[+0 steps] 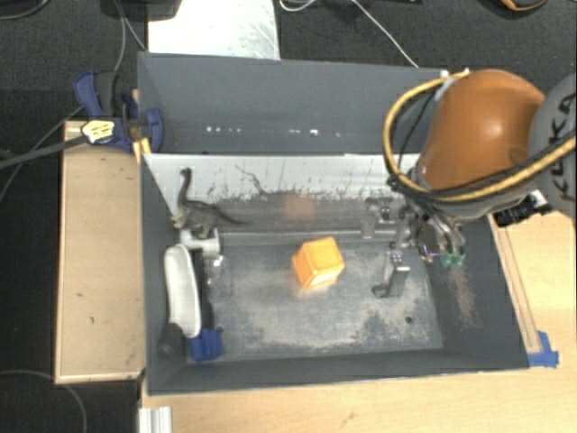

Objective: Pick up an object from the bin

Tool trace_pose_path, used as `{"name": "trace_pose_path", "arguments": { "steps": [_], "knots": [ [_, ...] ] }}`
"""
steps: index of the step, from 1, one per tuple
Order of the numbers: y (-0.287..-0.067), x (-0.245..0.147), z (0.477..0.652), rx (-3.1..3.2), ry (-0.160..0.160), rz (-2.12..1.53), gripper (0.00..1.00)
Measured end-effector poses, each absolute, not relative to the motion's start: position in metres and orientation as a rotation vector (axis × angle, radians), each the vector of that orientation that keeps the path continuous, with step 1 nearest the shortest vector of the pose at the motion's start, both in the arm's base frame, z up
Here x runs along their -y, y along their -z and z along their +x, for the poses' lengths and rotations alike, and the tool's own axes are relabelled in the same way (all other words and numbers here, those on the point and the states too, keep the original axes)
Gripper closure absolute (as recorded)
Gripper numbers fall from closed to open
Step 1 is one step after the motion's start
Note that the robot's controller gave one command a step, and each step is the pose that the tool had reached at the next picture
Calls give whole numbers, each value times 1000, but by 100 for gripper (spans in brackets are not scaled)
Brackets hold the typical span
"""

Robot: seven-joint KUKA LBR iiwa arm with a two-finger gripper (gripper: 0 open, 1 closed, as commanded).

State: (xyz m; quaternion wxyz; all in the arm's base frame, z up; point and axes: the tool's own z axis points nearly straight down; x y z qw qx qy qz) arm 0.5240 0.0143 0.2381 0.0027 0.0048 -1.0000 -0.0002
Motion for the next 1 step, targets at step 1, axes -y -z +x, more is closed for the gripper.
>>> {"name": "trace_pose_path", "arguments": {
  "steps": [1],
  "knots": [
    [-243, -14, 525, 3145, 1, 14, 0]
  ]
}}
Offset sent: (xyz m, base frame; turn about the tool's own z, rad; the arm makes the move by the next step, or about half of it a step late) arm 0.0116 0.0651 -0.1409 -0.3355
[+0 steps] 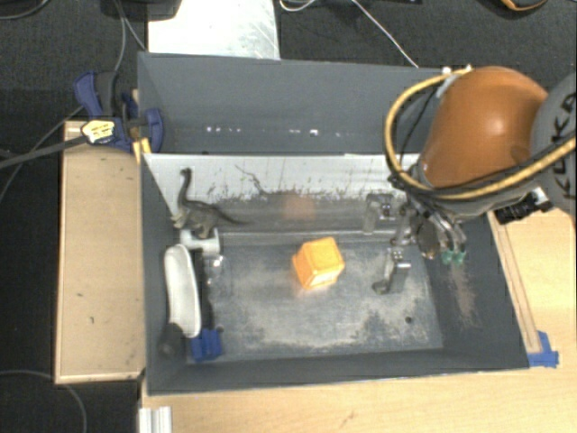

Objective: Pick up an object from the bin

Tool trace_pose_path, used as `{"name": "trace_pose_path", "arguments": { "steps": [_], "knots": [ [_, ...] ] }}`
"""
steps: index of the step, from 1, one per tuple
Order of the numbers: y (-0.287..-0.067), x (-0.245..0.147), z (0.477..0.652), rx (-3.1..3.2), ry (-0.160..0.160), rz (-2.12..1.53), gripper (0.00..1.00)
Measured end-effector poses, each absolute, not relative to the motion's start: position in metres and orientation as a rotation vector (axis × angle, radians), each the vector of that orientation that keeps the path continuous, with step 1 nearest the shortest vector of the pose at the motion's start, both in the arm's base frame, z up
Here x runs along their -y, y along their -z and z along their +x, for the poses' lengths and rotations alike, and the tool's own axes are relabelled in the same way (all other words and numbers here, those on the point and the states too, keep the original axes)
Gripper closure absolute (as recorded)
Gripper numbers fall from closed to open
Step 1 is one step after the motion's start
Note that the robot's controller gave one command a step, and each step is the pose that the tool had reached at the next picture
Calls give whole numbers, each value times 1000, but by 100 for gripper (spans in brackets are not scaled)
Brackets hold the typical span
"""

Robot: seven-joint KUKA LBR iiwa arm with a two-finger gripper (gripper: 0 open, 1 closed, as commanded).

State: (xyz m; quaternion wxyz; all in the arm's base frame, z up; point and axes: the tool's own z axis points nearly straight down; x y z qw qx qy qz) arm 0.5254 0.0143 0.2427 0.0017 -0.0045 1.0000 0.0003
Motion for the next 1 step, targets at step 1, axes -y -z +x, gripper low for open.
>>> {"name": "trace_pose_path", "arguments": {
  "steps": [1],
  "knots": [
    [-187, -40, 530, -3131, -1, -211, 0]
  ]
}}
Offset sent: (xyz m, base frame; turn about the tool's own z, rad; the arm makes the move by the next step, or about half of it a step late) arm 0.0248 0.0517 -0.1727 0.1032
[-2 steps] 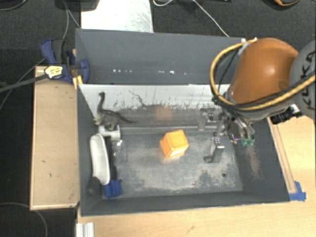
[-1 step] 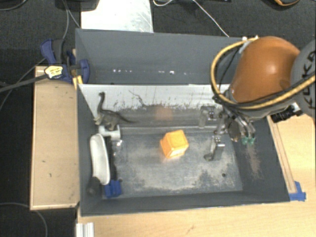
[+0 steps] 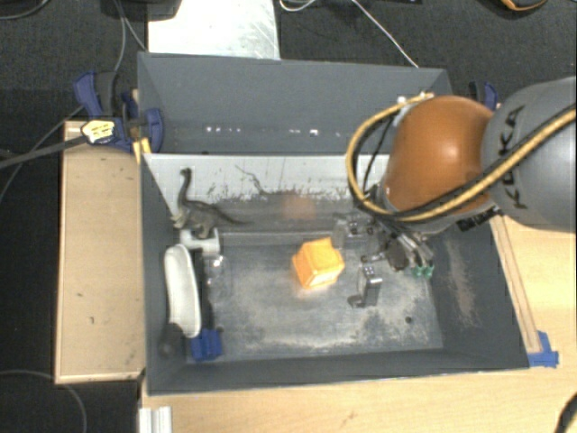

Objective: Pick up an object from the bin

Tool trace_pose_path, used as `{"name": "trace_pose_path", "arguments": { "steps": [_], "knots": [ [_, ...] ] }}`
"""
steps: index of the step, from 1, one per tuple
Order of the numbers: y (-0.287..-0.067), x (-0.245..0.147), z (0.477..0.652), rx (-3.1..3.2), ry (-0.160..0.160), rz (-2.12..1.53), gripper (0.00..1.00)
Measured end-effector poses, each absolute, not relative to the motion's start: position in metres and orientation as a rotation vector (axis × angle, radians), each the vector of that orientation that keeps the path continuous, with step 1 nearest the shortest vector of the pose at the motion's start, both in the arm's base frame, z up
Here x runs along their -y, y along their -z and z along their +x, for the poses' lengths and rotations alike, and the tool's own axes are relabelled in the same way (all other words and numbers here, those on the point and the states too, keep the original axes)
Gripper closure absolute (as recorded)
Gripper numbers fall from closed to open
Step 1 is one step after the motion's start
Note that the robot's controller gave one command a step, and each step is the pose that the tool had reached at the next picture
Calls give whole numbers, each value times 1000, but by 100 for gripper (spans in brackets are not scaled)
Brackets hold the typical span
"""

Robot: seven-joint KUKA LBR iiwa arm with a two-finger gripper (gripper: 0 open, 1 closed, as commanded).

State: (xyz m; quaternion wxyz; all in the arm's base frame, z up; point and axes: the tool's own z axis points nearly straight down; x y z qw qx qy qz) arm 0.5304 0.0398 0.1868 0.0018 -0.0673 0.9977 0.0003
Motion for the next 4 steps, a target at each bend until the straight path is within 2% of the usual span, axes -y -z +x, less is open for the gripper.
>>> {"name": "trace_pose_path", "arguments": {
  "steps": [1, 2, 3, 4],
  "knots": [
    [-99, -59, 550, -3118, -6, 86, 0],
    [-105, -59, 549, -3119, -4, 150, 0],
    [-87, -25, 562, -3060, -5, -450, 0],
    [-86, -23, 560, -3087, -3, -315, 0]
  ]
}}
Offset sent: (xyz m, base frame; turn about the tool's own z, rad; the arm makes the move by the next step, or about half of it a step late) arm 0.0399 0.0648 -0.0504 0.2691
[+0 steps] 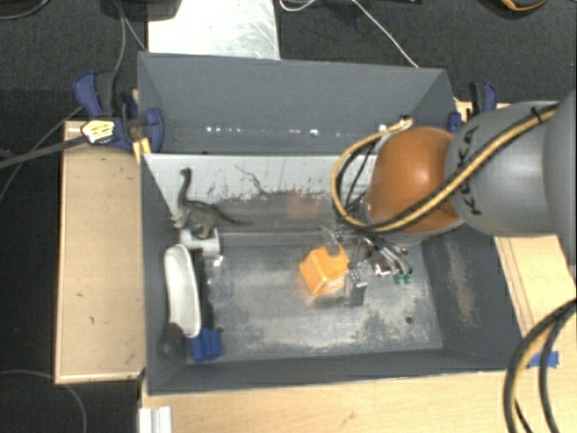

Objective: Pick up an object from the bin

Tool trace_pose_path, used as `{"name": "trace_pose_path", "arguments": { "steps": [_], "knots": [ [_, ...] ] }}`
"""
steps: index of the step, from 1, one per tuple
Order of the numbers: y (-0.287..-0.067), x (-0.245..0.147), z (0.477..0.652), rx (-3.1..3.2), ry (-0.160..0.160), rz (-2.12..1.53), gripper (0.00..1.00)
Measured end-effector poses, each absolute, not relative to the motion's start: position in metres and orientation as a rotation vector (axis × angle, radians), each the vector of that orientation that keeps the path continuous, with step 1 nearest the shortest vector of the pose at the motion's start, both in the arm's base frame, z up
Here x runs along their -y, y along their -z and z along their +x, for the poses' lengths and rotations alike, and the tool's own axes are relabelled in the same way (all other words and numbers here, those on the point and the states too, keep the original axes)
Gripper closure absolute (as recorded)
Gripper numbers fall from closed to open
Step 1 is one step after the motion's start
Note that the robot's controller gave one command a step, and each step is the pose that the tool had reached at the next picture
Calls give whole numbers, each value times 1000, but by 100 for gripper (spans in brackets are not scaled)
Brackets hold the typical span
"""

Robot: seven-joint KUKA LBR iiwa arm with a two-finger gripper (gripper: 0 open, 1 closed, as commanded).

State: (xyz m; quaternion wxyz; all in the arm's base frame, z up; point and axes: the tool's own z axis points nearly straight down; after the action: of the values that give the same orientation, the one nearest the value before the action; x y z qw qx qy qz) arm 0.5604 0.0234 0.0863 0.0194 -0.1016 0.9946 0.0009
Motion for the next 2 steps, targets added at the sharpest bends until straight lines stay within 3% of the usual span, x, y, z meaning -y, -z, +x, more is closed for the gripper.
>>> {"name": "trace_pose_path", "arguments": {
  "steps": [1, 2],
  "knots": [
    [-83, -59, 537, -2997, 11, -538, 100],
    [-83, -59, 537, -2997, 10, -536, 100]
  ]
}}
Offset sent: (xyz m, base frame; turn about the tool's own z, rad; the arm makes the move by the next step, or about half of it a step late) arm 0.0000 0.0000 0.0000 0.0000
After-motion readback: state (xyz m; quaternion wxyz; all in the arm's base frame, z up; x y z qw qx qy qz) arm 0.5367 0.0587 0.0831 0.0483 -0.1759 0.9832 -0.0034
